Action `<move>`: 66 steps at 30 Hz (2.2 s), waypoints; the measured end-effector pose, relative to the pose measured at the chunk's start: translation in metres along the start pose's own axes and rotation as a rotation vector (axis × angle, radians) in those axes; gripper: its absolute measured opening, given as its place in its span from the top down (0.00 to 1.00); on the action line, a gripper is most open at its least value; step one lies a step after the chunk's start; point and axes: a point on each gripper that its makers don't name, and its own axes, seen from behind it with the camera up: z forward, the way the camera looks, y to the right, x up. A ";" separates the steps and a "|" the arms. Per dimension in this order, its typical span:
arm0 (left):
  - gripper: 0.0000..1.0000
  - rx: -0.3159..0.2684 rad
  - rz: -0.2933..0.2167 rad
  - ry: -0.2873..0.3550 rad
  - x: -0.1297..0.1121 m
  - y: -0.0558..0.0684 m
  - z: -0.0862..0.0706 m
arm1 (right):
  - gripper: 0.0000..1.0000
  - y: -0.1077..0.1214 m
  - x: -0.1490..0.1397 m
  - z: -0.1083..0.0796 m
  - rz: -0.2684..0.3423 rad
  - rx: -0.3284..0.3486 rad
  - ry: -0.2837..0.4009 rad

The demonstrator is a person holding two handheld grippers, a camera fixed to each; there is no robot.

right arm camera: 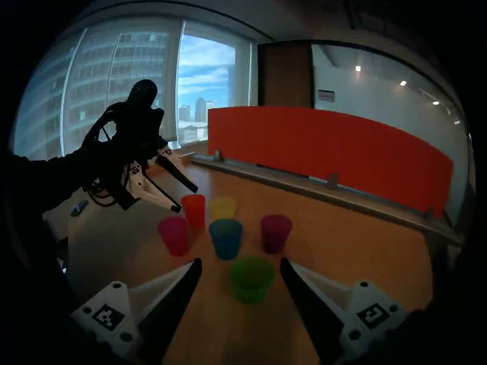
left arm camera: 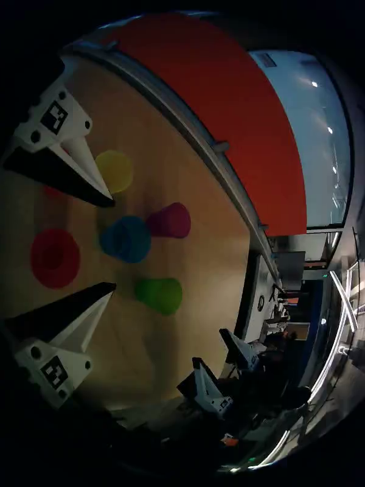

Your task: Pour water

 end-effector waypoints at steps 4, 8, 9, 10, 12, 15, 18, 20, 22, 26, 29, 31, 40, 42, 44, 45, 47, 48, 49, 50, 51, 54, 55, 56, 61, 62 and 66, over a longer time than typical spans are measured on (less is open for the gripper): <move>0.09 -0.012 -0.001 -0.023 -0.004 0.000 0.012 | 0.00 0.001 -0.006 0.005 0.000 -0.001 -0.005; 0.09 -0.019 0.003 -0.044 -0.009 0.001 0.023 | 0.01 0.001 -0.013 0.009 0.002 0.001 -0.008; 0.09 -0.020 0.003 -0.049 -0.010 0.001 0.025 | 0.00 0.001 -0.014 0.009 0.003 0.001 -0.009; 0.09 -0.020 0.003 -0.055 -0.012 0.000 0.028 | 0.00 0.002 -0.016 0.010 0.003 0.001 -0.011; 0.09 -0.020 0.003 -0.065 -0.014 -0.001 0.032 | 0.00 0.003 -0.018 0.011 0.005 0.001 -0.012; 0.09 -0.022 0.001 -0.078 -0.017 -0.003 0.039 | 0.00 0.004 -0.020 0.012 0.006 -0.001 -0.013; 0.09 -0.023 -0.005 -0.090 -0.020 -0.004 0.045 | 0.00 0.006 -0.022 0.013 0.007 -0.003 -0.013; 0.09 -0.023 -0.007 -0.098 -0.022 -0.005 0.049 | 0.00 0.007 -0.023 0.014 0.006 -0.003 -0.014; 0.09 -0.023 -0.009 -0.107 -0.023 -0.006 0.053 | 0.00 0.007 -0.024 0.015 0.005 -0.003 -0.015; 0.09 -0.026 -0.015 -0.119 -0.024 -0.007 0.059 | 0.00 0.008 -0.024 0.017 0.004 -0.001 -0.018; 0.09 -0.034 -0.019 -0.126 -0.024 -0.006 0.063 | 0.00 0.009 -0.025 0.019 0.005 0.000 -0.019; 0.09 -0.035 -0.019 -0.131 -0.024 -0.006 0.066 | 0.00 0.010 -0.025 0.020 0.007 0.001 -0.019; 0.09 -0.040 -0.018 -0.156 -0.029 -0.005 0.078 | 0.01 0.012 -0.025 0.023 0.009 0.004 -0.019; 0.09 -0.043 -0.019 -0.157 -0.029 -0.004 0.081 | 0.01 0.013 -0.025 0.024 0.009 0.005 -0.019; 0.09 -0.048 -0.020 -0.159 -0.030 -0.003 0.083 | 0.00 0.013 -0.025 0.024 0.009 0.006 -0.020; 0.09 -0.049 -0.020 -0.161 -0.030 -0.003 0.085 | 0.00 0.013 -0.025 0.024 0.009 0.005 -0.020; 0.09 -0.050 -0.020 -0.166 -0.031 -0.003 0.087 | 0.01 0.014 -0.025 0.025 0.008 0.004 -0.020; 0.09 -0.050 -0.020 -0.167 -0.031 -0.003 0.088 | 0.00 0.015 -0.026 0.025 0.009 0.004 -0.020; 0.09 -0.050 -0.020 -0.166 -0.031 -0.003 0.089 | 0.00 0.015 -0.026 0.025 0.009 0.003 -0.020; 0.09 -0.050 -0.020 -0.166 -0.031 -0.003 0.091 | 0.00 0.016 -0.027 0.025 0.010 0.003 -0.021; 0.09 -0.050 -0.021 -0.165 -0.031 -0.003 0.091 | 0.00 0.016 -0.027 0.025 0.010 0.002 -0.021; 0.09 -0.049 -0.028 -0.163 -0.030 -0.003 0.094 | 0.00 0.018 -0.028 0.025 0.013 -0.001 -0.023; 0.09 -0.048 -0.031 -0.162 -0.030 -0.004 0.095 | 0.00 0.019 -0.028 0.025 0.015 -0.002 -0.023; 0.09 -0.048 -0.033 -0.161 -0.029 -0.004 0.095 | 0.00 0.019 -0.029 0.025 0.016 -0.003 -0.023; 0.09 -0.034 -0.032 -0.161 -0.029 -0.006 0.100 | 0.01 0.020 -0.028 0.024 0.019 -0.004 -0.021; 0.09 -0.031 -0.031 -0.162 -0.029 -0.006 0.100 | 0.01 0.020 -0.028 0.024 0.018 -0.004 -0.021; 0.09 -0.023 -0.031 -0.159 -0.030 -0.008 0.102 | 0.00 0.020 -0.029 0.024 0.015 -0.005 -0.022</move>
